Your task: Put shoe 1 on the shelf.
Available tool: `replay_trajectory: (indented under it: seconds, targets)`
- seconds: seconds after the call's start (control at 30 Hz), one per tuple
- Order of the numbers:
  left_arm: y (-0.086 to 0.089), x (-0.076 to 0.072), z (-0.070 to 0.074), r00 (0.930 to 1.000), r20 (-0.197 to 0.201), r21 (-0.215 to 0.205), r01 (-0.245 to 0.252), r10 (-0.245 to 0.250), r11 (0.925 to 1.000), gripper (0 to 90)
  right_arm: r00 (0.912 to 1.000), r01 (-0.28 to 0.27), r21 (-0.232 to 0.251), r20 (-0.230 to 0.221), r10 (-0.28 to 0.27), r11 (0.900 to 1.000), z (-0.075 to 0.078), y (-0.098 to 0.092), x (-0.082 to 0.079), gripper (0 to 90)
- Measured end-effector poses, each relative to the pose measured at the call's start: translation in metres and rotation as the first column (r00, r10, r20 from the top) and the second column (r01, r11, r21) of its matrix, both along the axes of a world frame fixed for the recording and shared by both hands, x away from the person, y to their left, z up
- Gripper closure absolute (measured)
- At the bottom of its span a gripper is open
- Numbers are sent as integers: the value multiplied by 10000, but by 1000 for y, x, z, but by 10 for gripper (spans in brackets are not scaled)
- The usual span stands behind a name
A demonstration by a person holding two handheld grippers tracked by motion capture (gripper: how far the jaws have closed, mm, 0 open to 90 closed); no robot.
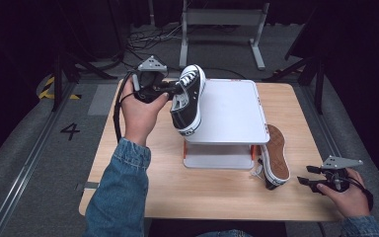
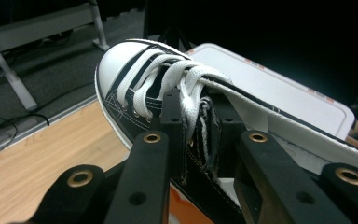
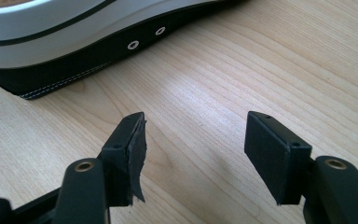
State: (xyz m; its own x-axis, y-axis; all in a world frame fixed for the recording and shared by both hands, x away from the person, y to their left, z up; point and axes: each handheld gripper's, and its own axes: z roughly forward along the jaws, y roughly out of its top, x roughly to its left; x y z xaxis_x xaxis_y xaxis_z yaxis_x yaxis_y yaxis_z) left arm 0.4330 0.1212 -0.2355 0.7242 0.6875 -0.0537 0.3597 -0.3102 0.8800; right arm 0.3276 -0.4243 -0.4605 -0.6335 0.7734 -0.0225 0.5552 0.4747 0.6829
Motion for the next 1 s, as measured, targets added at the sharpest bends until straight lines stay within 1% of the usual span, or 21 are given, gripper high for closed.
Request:
replay_trajectory:
  seconds: [0.13, 0.2, 0.3, 0.4, 0.47, 0.57, 0.63, 0.7, 0.83, 1.0]
  targets:
    - [-13, 2, 1, 9999, 39, 91, -149, 149, 9998, 789, 10000, 15, 17, 6, -15, 10000, 0, 0, 0, 401]
    - [-21, 5, 0, 9999, 49, 166, -90, 90, 9998, 789, 10000, 8, 19, 12, -8, 10000, 0, 0, 0, 402]
    - [-28, 8, -2, 10000, 50, 155, 18, -19, 9999, 789, 10000, 7, 46, 22, -7, 10000, 0, -1, 0, 401]
    - [-36, 10, -5, 10000, 55, 265, -22, 20, 9996, 789, 10000, 22, 38, 36, -22, 10000, 0, -2, 0, 401]
    - [-41, 12, -6, 10000, 76, 436, -67, 63, 9990, 789, 10000, 16, 39, 28, -16, 10000, 0, -2, 0, 402]
    - [-50, 13, -10, 9998, -6, 506, -197, 197, 9985, 787, 10000, 6, 58, 36, -6, 10000, 0, -1, 0, 400]
    - [-51, 14, -11, 9998, -66, 497, -204, 207, 9986, 787, 10000, 6, 70, 46, -6, 10000, 0, -1, 0, 401]
    - [-55, 17, -14, 9995, -107, 505, -275, 281, 9983, 787, 10000, -10, 92, 58, 10, 10000, 0, -2, 0, 399]
    - [-65, 22, -18, 9994, 97, 816, -348, 341, 9961, 786, 10000, -1, 106, 44, 0, 9999, 0, -2, 0, 399]
    - [-72, 26, -25, 9993, 57, 1155, -375, 371, 9926, 784, 10000, 12, 133, 31, -12, 9999, 0, -3, 0, 398]
